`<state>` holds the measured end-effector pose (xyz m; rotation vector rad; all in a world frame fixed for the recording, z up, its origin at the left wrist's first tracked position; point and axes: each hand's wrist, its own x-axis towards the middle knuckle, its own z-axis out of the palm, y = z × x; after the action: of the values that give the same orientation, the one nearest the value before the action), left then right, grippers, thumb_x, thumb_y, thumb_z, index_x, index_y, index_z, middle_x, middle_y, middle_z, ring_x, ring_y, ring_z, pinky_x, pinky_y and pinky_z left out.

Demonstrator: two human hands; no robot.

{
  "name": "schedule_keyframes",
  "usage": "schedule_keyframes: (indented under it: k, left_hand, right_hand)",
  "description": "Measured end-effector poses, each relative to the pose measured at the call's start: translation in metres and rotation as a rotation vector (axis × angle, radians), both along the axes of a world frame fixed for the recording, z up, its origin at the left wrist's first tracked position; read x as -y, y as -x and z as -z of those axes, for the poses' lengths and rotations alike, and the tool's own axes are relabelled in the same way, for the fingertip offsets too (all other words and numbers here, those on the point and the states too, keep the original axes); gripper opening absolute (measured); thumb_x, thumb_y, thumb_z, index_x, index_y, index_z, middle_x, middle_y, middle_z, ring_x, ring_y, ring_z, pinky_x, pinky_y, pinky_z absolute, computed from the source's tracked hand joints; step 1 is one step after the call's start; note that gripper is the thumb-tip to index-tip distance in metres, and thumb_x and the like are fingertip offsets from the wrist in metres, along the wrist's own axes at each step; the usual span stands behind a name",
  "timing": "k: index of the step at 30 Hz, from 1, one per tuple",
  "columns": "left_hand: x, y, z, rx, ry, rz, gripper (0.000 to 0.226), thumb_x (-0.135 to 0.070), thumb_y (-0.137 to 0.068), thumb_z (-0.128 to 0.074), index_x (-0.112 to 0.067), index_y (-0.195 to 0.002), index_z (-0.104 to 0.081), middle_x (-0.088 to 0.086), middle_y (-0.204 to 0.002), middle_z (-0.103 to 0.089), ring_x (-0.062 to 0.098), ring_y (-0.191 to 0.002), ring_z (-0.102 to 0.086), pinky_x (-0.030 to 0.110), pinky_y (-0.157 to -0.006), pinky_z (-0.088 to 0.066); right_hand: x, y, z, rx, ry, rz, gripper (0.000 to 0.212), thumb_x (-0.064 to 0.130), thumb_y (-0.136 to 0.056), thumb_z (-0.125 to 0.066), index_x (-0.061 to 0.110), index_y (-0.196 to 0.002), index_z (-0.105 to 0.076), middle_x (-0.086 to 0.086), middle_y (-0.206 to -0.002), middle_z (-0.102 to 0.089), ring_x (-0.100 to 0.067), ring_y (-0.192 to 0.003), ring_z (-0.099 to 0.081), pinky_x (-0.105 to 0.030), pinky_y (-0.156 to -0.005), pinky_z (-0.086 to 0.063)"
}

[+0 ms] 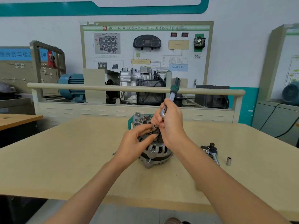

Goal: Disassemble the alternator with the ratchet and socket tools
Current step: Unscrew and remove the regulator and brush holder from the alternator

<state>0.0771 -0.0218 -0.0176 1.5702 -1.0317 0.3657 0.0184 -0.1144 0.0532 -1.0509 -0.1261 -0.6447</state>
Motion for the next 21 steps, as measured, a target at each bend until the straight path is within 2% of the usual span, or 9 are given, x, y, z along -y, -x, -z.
schedule_keyframes:
  k: [4, 9, 12, 15, 16, 18, 19, 21]
  left_hand:
    - [0.000, 0.000, 0.001, 0.003, 0.014, -0.008, 0.037, -0.010, -0.082, -0.068, -0.036, -0.107, -0.059, -0.031, -0.101, -0.059, -0.017, -0.099, -0.056, 0.001, -0.081, -0.040]
    - [0.000, -0.002, 0.002, -0.006, 0.014, 0.003, 0.033, -0.012, -0.084, -0.067, -0.022, -0.115, -0.064, -0.025, -0.105, -0.064, -0.010, -0.102, -0.059, 0.005, -0.083, -0.043]
    - [-0.001, 0.001, 0.000, -0.021, 0.038, 0.040, 0.030, -0.012, -0.089, -0.061, -0.034, -0.108, -0.063, -0.021, -0.101, -0.069, -0.002, -0.100, -0.062, 0.011, -0.082, -0.047]
    - [-0.002, 0.000, 0.001, -0.016, 0.033, 0.043, 0.020, -0.019, -0.091, -0.055, -0.030, -0.104, -0.066, -0.007, -0.086, -0.071, 0.005, -0.083, -0.061, 0.024, -0.073, -0.048]
    - [-0.002, -0.001, 0.002, -0.020, 0.043, 0.050, 0.018, -0.020, -0.091, -0.055, -0.028, -0.101, -0.068, -0.008, -0.078, -0.068, 0.002, -0.075, -0.056, 0.021, -0.069, -0.045]
    - [-0.003, -0.002, 0.002, -0.046, 0.077, 0.063, 0.018, -0.016, -0.089, -0.057, -0.025, -0.100, -0.069, -0.013, -0.076, -0.067, -0.003, -0.074, -0.054, 0.015, -0.071, -0.044]
    - [-0.004, -0.002, 0.002, -0.053, 0.087, 0.055, 0.020, -0.012, -0.088, -0.058, -0.024, -0.101, -0.069, -0.012, -0.082, -0.069, -0.002, -0.079, -0.057, 0.015, -0.075, -0.045]
    - [-0.005, -0.003, 0.002, -0.010, 0.083, 0.020, 0.029, -0.002, -0.086, -0.060, -0.027, -0.098, -0.070, -0.009, -0.090, -0.071, 0.000, -0.086, -0.061, 0.019, -0.080, -0.047]
  right_hand:
    - [-0.002, -0.001, 0.000, -0.021, 0.075, 0.048, 0.031, 0.021, -0.100, -0.036, 0.012, -0.070, -0.038, 0.001, -0.035, -0.034, -0.009, -0.029, -0.026, -0.026, -0.045, -0.027]
    - [-0.001, -0.005, -0.002, -0.066, 0.149, 0.024, 0.031, 0.021, -0.100, -0.035, 0.012, -0.071, -0.037, 0.002, -0.035, -0.035, -0.008, -0.029, -0.027, -0.025, -0.045, -0.026]
    - [0.000, -0.007, -0.012, -0.169, 0.294, -0.052, 0.029, 0.022, -0.100, -0.036, 0.012, -0.073, -0.039, 0.002, -0.035, -0.035, -0.009, -0.029, -0.027, -0.024, -0.043, -0.025]
    - [0.001, -0.006, -0.021, -0.250, 0.430, -0.203, 0.031, 0.024, -0.100, -0.035, 0.013, -0.072, -0.039, 0.003, -0.035, -0.032, -0.008, -0.028, -0.023, -0.023, -0.042, -0.023]
    - [0.002, -0.005, -0.022, -0.252, 0.435, -0.246, 0.032, 0.024, -0.100, -0.034, 0.013, -0.071, -0.039, 0.003, -0.034, -0.032, -0.008, -0.028, -0.021, -0.025, -0.045, -0.021]
    - [0.002, -0.003, -0.019, -0.221, 0.373, -0.256, 0.033, 0.024, -0.101, -0.033, 0.012, -0.071, -0.040, 0.003, -0.034, -0.032, -0.008, -0.028, -0.021, -0.027, -0.048, -0.019]
    - [-0.002, -0.002, -0.016, -0.195, 0.309, -0.183, 0.033, 0.025, -0.101, -0.033, 0.012, -0.072, -0.041, 0.004, -0.036, -0.034, -0.007, -0.029, -0.024, -0.026, -0.048, -0.020]
    - [-0.019, -0.002, -0.002, -0.108, 0.121, 0.109, 0.033, 0.027, -0.102, -0.033, 0.011, -0.074, -0.043, 0.004, -0.043, -0.040, -0.006, -0.033, -0.033, -0.022, -0.042, -0.027]
